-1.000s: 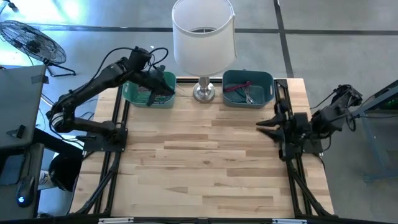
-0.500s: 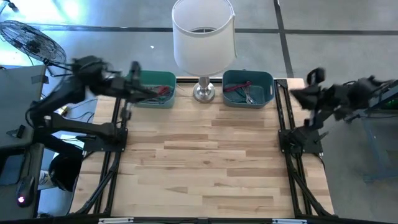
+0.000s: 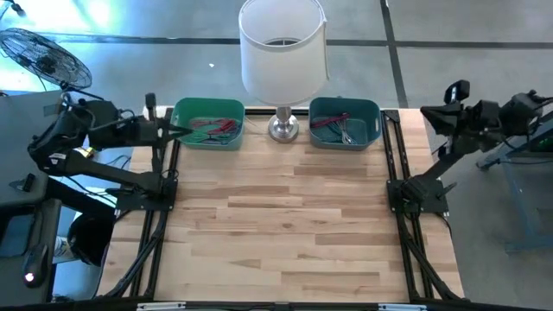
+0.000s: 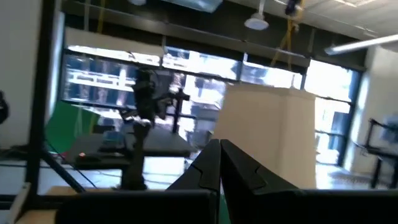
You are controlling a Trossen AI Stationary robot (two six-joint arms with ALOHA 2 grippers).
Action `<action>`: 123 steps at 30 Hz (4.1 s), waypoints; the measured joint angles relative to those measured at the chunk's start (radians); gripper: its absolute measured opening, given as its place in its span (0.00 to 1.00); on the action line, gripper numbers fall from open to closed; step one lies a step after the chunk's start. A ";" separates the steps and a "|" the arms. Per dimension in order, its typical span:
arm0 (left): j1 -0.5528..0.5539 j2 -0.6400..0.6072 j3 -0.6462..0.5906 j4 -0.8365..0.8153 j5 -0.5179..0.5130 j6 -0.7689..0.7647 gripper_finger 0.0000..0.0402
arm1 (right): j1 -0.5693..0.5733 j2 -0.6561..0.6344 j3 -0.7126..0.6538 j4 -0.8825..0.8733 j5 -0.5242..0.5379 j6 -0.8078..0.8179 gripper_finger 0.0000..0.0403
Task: Pick & Place USB Port
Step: Return to Home Position
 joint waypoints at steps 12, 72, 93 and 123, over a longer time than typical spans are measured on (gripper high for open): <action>0.003 -0.131 -0.148 -0.105 -0.074 -0.011 0.00 | 0.001 -0.183 -0.090 -0.250 -0.004 0.226 0.00; 0.003 -0.565 -1.389 1.081 0.335 -0.105 0.00 | 0.003 -0.277 -0.749 0.349 -0.045 0.436 0.00; 0.003 -0.562 -1.420 1.052 0.304 -0.112 0.00 | 0.003 -0.231 -0.751 0.350 -0.040 0.427 0.00; 0.003 -0.562 -1.421 1.055 0.222 -0.599 0.00 | 0.000 -0.231 -0.751 -0.060 -0.103 0.523 0.00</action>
